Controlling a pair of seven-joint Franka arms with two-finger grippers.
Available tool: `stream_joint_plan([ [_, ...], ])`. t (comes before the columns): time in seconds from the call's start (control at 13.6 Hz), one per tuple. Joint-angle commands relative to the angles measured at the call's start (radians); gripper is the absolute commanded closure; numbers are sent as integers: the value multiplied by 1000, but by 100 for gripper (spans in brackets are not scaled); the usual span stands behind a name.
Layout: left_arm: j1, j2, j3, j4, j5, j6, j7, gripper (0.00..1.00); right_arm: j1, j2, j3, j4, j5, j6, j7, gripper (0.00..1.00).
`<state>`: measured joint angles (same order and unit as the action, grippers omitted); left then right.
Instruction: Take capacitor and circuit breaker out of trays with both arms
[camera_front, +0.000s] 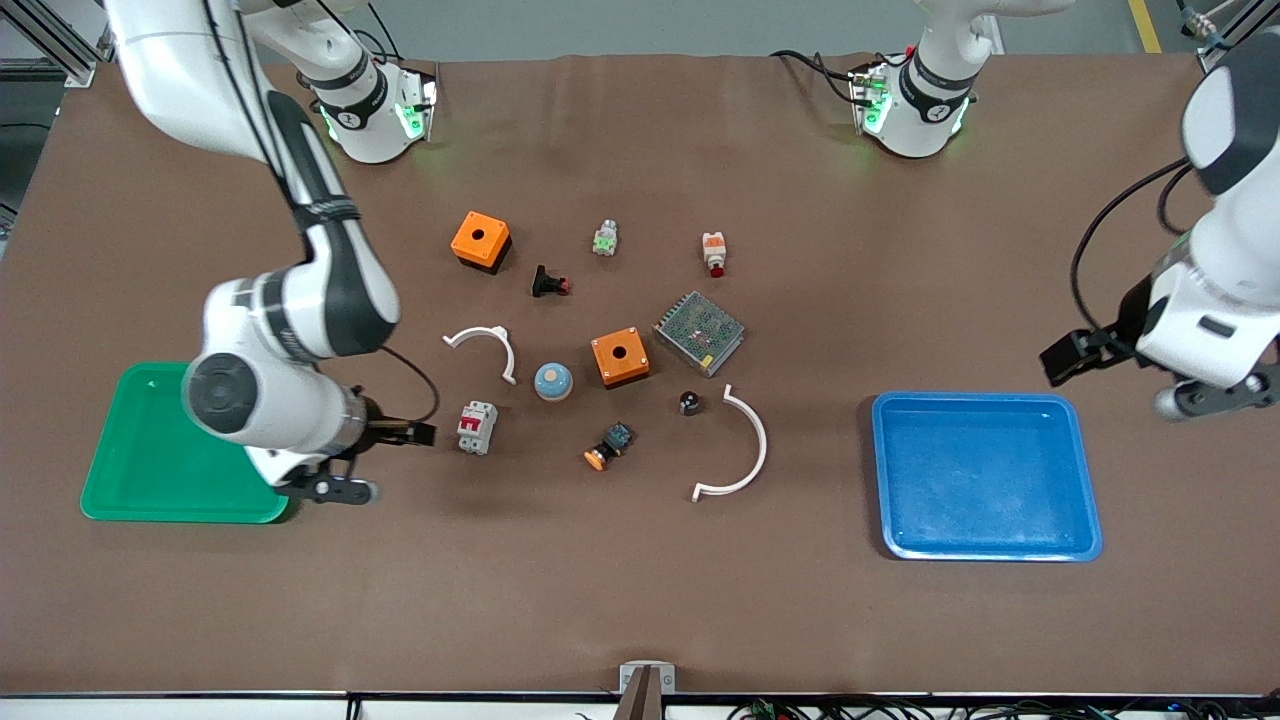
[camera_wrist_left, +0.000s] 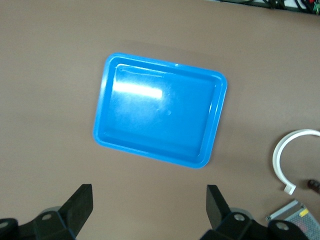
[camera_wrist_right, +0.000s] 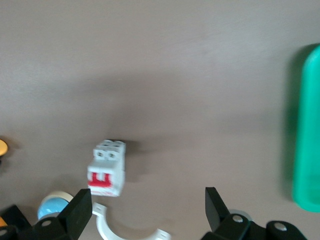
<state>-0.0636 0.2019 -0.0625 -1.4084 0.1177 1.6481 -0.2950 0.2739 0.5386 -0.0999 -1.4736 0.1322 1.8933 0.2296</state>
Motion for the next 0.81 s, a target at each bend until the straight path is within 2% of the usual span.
stream_joint_plan([
  [0.0,54,-76,-14,-21,-10,-91,78,0,-71,-104,8,-10,-57,-112,-108,0],
  [0.07,71,-110,-13,-30,-38,-114,103,0,-100,-139,8,-10,-69,-149,-140,0],
  [0.29,148,-220,-17,-134,-96,-120,169,0,-175,-215,5,15,-103,-244,-222,0],
  [0.59,166,-289,-29,-199,-98,-131,172,0,-263,-223,5,159,-121,-404,-322,0],
  [0.74,204,-302,-75,-199,-98,-151,172,0,-272,-221,5,180,-121,-421,-320,0],
])
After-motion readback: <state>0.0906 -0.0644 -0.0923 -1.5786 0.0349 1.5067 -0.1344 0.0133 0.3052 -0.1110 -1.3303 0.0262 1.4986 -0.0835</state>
